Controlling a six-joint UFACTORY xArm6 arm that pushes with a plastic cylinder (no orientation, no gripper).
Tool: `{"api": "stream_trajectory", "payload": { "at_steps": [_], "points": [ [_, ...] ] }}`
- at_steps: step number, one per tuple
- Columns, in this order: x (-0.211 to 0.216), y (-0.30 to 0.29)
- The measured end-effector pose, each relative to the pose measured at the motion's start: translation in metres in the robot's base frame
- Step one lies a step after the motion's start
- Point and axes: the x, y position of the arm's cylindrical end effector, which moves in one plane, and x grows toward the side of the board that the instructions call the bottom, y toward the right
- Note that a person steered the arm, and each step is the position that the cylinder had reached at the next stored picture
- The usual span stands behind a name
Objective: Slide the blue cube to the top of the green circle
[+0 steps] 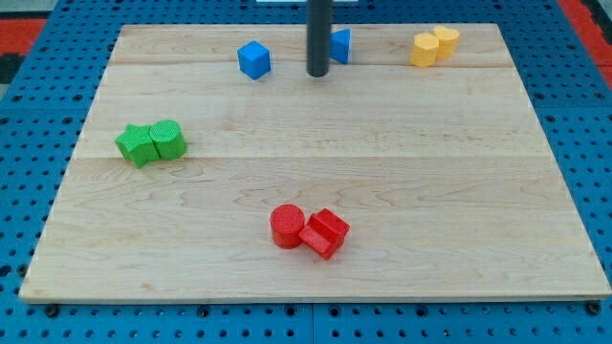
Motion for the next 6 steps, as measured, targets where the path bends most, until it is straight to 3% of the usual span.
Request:
{"api": "stream_trajectory", "payload": {
  "at_steps": [1, 2, 3, 4, 6],
  "points": [
    [-0.005, -0.067],
    [-0.019, -0.003],
    [-0.039, -0.025],
    [-0.04, -0.103],
    [-0.031, -0.137]
  ]
}}
